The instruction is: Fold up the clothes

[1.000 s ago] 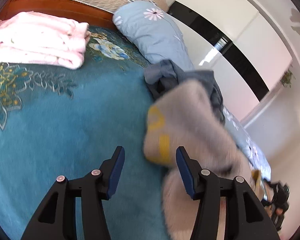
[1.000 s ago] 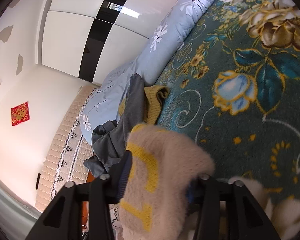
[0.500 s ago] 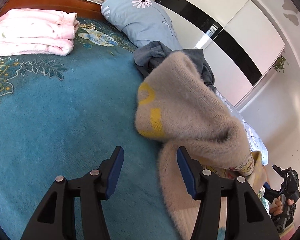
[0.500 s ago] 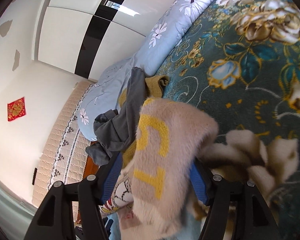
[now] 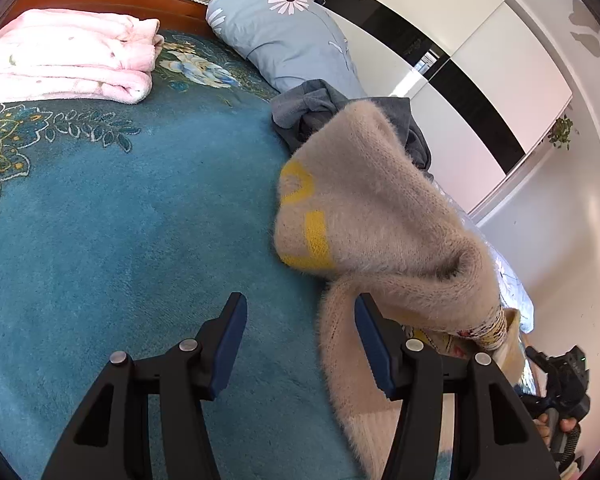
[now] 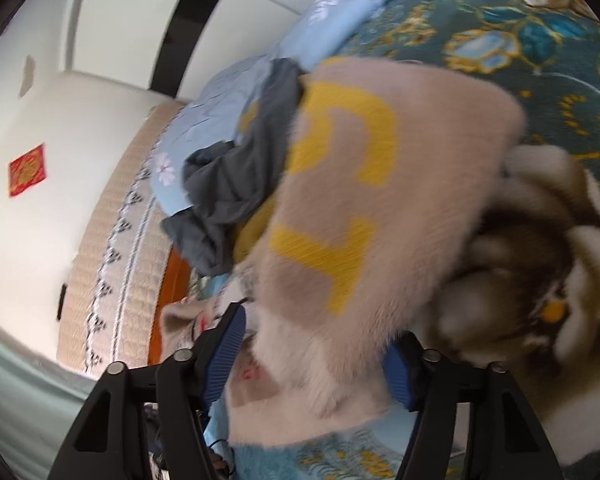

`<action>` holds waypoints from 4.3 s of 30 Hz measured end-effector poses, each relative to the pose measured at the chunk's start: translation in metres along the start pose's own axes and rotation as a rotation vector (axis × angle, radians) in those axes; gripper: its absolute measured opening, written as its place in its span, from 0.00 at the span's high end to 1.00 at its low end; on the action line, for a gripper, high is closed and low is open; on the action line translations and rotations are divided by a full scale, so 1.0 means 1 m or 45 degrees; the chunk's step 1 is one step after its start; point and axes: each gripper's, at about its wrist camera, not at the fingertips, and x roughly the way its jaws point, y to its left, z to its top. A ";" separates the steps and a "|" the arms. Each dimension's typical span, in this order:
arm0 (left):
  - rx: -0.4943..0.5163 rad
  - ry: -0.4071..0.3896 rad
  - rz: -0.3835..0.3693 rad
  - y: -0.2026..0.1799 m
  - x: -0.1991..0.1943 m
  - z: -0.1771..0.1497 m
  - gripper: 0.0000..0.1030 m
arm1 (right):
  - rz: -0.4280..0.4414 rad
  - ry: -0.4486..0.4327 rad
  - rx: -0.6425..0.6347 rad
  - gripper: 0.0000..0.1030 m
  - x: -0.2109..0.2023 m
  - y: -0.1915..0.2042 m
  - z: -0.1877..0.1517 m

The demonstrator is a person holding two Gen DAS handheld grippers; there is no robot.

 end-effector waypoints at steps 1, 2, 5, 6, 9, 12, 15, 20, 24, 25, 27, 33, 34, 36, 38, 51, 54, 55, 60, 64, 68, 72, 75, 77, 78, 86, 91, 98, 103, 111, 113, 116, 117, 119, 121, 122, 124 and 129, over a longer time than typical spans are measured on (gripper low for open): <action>0.006 0.001 -0.001 -0.001 0.000 0.000 0.44 | 0.019 -0.003 -0.020 0.62 -0.002 0.005 -0.001; 0.012 0.002 -0.002 -0.002 0.001 0.000 0.44 | 0.047 -0.001 -0.022 0.70 -0.003 0.009 0.000; 0.023 0.007 -0.001 -0.003 0.001 -0.001 0.44 | 0.178 0.009 0.032 0.86 -0.003 0.014 0.007; 0.026 0.009 0.001 -0.003 0.001 -0.002 0.44 | 0.226 0.008 0.051 0.88 -0.002 0.016 0.011; 0.036 0.020 0.013 -0.004 0.004 -0.003 0.44 | 0.402 -0.018 0.097 0.88 -0.003 0.024 0.030; 0.040 0.028 0.029 -0.004 0.006 -0.004 0.44 | 0.605 -0.122 0.123 0.88 -0.020 0.033 0.058; 0.044 0.025 0.037 -0.005 0.006 -0.004 0.44 | 0.671 -0.293 0.105 0.88 -0.050 0.035 0.091; 0.066 0.025 0.042 -0.009 0.007 -0.005 0.44 | 0.613 -0.502 0.278 0.88 -0.091 -0.022 0.131; 0.088 0.011 0.041 -0.012 0.007 -0.006 0.44 | 0.552 -0.575 0.460 0.86 -0.096 -0.085 0.135; 0.093 0.010 0.043 -0.013 0.007 -0.006 0.44 | 0.540 -0.589 0.514 0.86 -0.095 -0.103 0.133; 0.105 0.008 0.047 -0.014 0.007 -0.006 0.44 | 0.530 -0.609 0.610 0.85 -0.093 -0.134 0.132; 0.153 0.010 0.054 -0.022 0.010 -0.007 0.43 | 0.564 -0.602 0.769 0.85 -0.080 -0.182 0.129; 0.166 0.009 0.052 -0.024 0.010 -0.008 0.43 | 0.570 -0.596 0.766 0.84 -0.080 -0.182 0.130; 0.187 0.007 0.049 -0.027 0.010 -0.009 0.40 | 0.582 -0.587 0.750 0.77 -0.080 -0.180 0.134; 0.207 0.005 0.047 -0.031 0.011 -0.010 0.38 | 0.601 -0.606 0.715 0.58 -0.085 -0.176 0.136; 0.212 -0.008 0.014 -0.035 0.007 -0.010 0.38 | 0.489 -0.772 0.465 0.23 -0.127 -0.132 0.120; 0.204 -0.011 0.008 -0.034 0.005 -0.009 0.38 | 0.370 -0.733 0.263 0.23 -0.125 -0.084 0.113; 0.198 -0.012 0.005 -0.033 0.005 -0.009 0.38 | 0.344 -0.694 0.184 0.23 -0.118 -0.065 0.109; 0.162 -0.013 -0.018 -0.029 0.002 -0.010 0.38 | 0.168 -0.398 -0.105 0.23 -0.060 0.007 0.069; 0.146 -0.014 -0.049 -0.027 -0.001 -0.008 0.38 | -0.001 -0.135 -0.135 0.23 -0.013 0.017 0.028; 0.136 0.006 -0.087 -0.027 -0.001 -0.007 0.38 | -0.187 -0.068 -0.121 0.23 0.000 0.004 0.010; 0.160 0.072 -0.129 -0.034 0.007 -0.009 0.38 | -0.255 -0.052 -0.106 0.23 0.000 -0.007 0.005; 0.195 0.176 -0.112 -0.042 0.019 -0.017 0.38 | -0.267 0.030 -0.112 0.23 0.017 -0.011 0.003; 0.230 0.234 -0.079 -0.050 0.027 -0.024 0.38 | -0.298 0.078 -0.154 0.23 0.030 -0.011 -0.001; 0.254 0.255 -0.052 -0.055 0.030 -0.027 0.38 | -0.311 0.086 -0.190 0.23 0.033 -0.008 -0.003; 0.228 0.228 0.064 -0.066 0.032 -0.032 0.59 | -0.307 0.181 -0.363 0.56 0.055 0.007 -0.019; 0.146 0.188 0.103 -0.060 0.024 -0.030 0.89 | -0.265 0.181 -0.278 0.80 0.050 0.002 -0.021; 0.141 0.098 0.026 -0.059 -0.012 -0.022 0.94 | -0.116 0.193 -0.275 0.87 0.037 0.037 -0.057; 0.185 -0.030 0.002 -0.058 -0.054 -0.007 1.00 | -0.009 0.205 -0.327 0.91 0.011 0.063 -0.079; 0.127 0.101 0.051 -0.039 -0.037 -0.023 0.95 | -0.069 0.191 -0.337 0.91 0.010 0.057 -0.081; 0.102 0.158 0.029 -0.037 -0.028 -0.028 0.78 | -0.081 0.197 -0.333 0.88 0.015 0.053 -0.079; 0.039 0.209 -0.040 -0.034 -0.020 -0.030 0.54 | -0.085 0.204 -0.330 0.87 0.019 0.048 -0.077; 0.035 0.222 -0.045 -0.034 -0.018 -0.030 0.51 | -0.084 0.205 -0.330 0.86 0.019 0.047 -0.076; 0.039 0.259 -0.026 -0.036 -0.011 -0.030 0.47 | -0.093 0.197 -0.326 0.81 0.020 0.044 -0.071; 0.040 0.302 -0.027 -0.037 -0.002 -0.028 0.47 | -0.094 0.189 -0.316 0.71 0.022 0.044 -0.066; 0.040 0.323 -0.032 -0.038 0.003 -0.027 0.47 | -0.087 0.185 -0.310 0.69 0.022 0.044 -0.063; 0.047 0.360 -0.039 -0.041 0.014 -0.022 0.47 | -0.078 0.187 -0.311 0.61 0.022 0.045 -0.056; 0.080 0.399 -0.030 -0.045 0.032 -0.013 0.47 | -0.006 0.171 -0.312 0.51 0.020 0.052 -0.042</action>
